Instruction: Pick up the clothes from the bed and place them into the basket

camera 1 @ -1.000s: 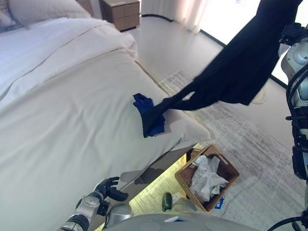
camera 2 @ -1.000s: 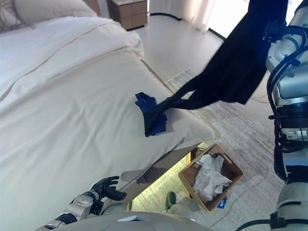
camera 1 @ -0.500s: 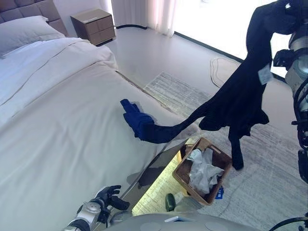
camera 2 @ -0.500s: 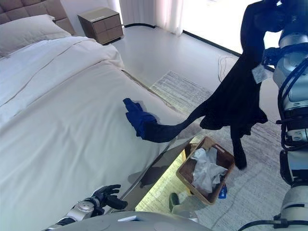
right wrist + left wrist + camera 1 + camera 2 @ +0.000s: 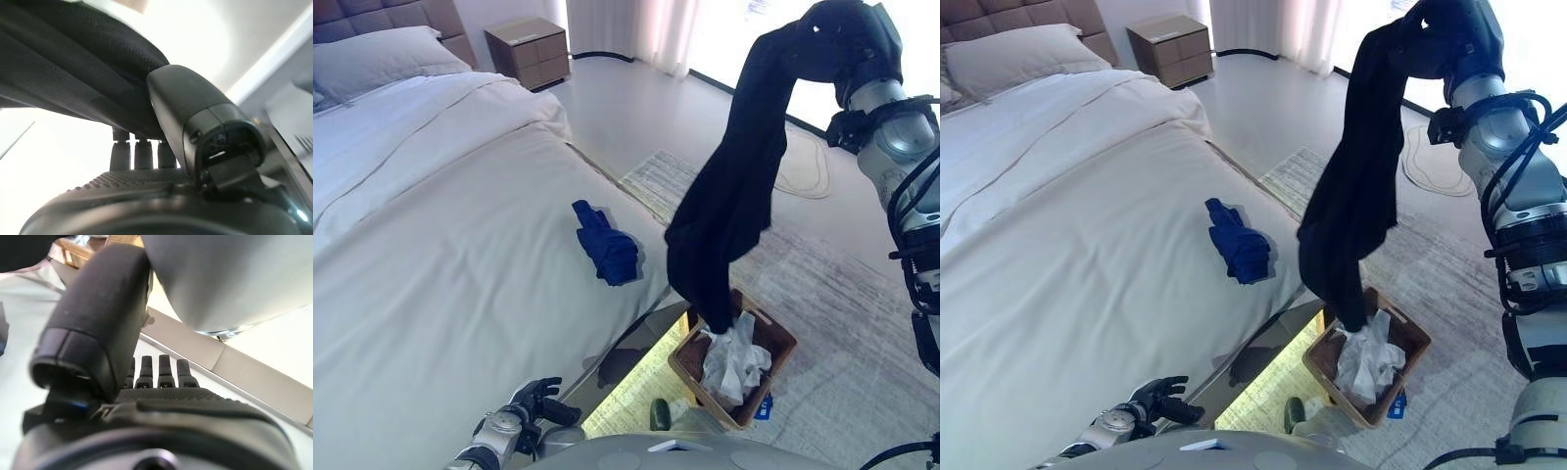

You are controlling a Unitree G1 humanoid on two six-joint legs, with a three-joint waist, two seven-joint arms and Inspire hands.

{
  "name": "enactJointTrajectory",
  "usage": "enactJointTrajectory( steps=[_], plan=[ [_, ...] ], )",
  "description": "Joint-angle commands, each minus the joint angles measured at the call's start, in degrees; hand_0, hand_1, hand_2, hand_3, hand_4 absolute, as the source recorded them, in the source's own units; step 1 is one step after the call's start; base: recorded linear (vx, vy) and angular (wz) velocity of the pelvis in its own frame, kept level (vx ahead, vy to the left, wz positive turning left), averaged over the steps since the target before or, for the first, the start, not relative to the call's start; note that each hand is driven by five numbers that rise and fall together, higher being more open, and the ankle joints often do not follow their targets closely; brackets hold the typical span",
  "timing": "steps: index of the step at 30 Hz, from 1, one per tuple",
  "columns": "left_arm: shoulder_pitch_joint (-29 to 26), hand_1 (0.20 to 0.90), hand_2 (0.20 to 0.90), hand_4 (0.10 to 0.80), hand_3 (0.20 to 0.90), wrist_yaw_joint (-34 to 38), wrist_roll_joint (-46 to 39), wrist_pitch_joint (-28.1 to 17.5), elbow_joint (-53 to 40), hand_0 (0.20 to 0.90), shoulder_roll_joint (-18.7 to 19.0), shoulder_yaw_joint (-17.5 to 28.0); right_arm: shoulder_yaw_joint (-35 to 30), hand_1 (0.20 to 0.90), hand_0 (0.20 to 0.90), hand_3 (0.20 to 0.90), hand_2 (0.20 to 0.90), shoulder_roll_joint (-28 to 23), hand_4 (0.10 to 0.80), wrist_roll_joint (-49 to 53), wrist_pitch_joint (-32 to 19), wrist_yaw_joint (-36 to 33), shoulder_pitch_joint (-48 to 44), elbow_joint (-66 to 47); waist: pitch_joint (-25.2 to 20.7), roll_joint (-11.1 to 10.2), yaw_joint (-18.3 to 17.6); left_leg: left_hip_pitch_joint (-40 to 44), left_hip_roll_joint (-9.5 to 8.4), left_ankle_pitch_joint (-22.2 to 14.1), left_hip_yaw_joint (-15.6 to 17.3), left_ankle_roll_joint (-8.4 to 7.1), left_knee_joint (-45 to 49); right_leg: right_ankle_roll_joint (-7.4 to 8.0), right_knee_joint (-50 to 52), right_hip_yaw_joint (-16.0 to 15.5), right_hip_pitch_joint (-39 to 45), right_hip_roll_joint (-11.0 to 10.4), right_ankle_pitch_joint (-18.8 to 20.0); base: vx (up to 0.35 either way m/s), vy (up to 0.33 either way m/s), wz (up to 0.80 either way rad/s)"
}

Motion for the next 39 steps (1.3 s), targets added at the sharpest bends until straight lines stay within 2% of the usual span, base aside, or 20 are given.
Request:
enactJointTrajectory(
  steps=[1, 4, 8, 12, 21, 25, 39],
  plan=[
    [-0.74, 0.9, 0.9, 0.8, 0.9, 0.27, -1.11, -1.2, 4.58, 0.9, 2.6, -3.73, -0.74, 0.3, 0.3, 0.2, 0.3, -4.56, 0.1, -4.27, -11.39, -13.27, -23.12, 4.31, -4.93, -3.69, 1.43, -1.34, -2.89, -3.86, -3.77, 0.82, 0.63, 0.84, 0.36, -6.38, 3.04, -1.38, -3.45, 0.025, 0.028, 0.11],
    [-0.54, 0.9, 0.9, 0.8, 0.9, 0.01, -1.16, -0.5, 4.47, 0.9, 3.11, -3.81, 3.14, 0.3, 0.3, 0.2, 0.3, -7.35, 0.1, -6.29, -10.65, -16.98, -28.37, 8.05, -5.24, -4.14, 1.92, -1.5, -3.12, -3.75, -4.54, 0.9, 0.67, 0.88, 0.6, -6.84, 3.23, -1.46, -3.67, 0.031, 0.022, 0.19],
    [0.14, 0.9, 0.9, 0.8, 0.9, -0.36, -0.78, -0.16, 4.47, 0.9, 3.61, -3.37, 6.31, 0.3, 0.3, 0.2, 0.3, -10.34, 0.1, -6.51, -8.66, -17.97, -31.95, 11.8, -5.49, -4.4, 1.93, -1.42, -3.34, -3.74, -5.02, 1.11, 0.63, 0.87, 0.94, -7.13, 3.38, -1.44, -3.9, 0.039, 0.012, 0.11],
    [0.56, 0.9, 0.9, 0.8, 0.9, -0.4, -0.31, -0.17, 4.51, 0.9, 3.76, -3.25, 6.5, 0.3, 0.3, 0.2, 0.3, -12.51, 0.1, -8.24, -8.12, -18.36, -30.95, 13.25, -5.33, -4.32, 1.48, -1.25, -3.37, -3.92, -4.97, 1.26, 0.63, 0.95, 1.18, -6.83, 3.37, -1.42, -4.02, 0.035, -0.001, 0.02],
    [0.64, 0.9, 0.9, 0.8, 0.9, -0.67, 0.06, -0.34, 3.95, 0.9, 5.16, -3.69, 4.14, 0.3, 0.3, 0.2, 0.3, -17.16, 0.1, -13.46, -9.7, -21.4, -26.25, 11.19, -4.49, -3.24, -1.53, -0.56, -3.17, -4.52, -2.59, 1.75, 0.54, 1.28, 1.95, -4.41, 2.65, -1.46, -4.06, 0.026, -0.015, -0.08],
    [0.22, 0.9, 0.9, 0.8, 0.9, -0.92, -0.56, -0.44, 3.2, 0.9, 5.47, -4.35, 4.03, 0.3, 0.3, 0.2, 0.3, -18.69, 0.1, -11.86, -9.96, -20.78, -25.7, 11.01, -4.33, -2.68, -2.94, -0.27, -3.31, -4.85, -1.53, 1.94, 0.53, 1.45, 1.84, -3.24, 2.4, -1.44, -3.89, 0.016, -0.007, -0.14],
    [-1.58, 0.9, 0.9, 0.8, 0.9, -2.13, 0.0, -1.93, 0.55, 0.9, 5.62, -6.48, -3.67, 0.3, 0.3, 0.2, 0.3, -17.12, 0.1, -12.61, -8.82, -14.46, -13.62, 11.14, -3.05, -0.84, -5.61, -0.32, -3.5, -5.33, 1.09, 2.43, 0.91, 1.72, 2.16, -0.8, 1.0, -1.45, -3.37, -0.013, -0.011, -0.09]
  ],
)
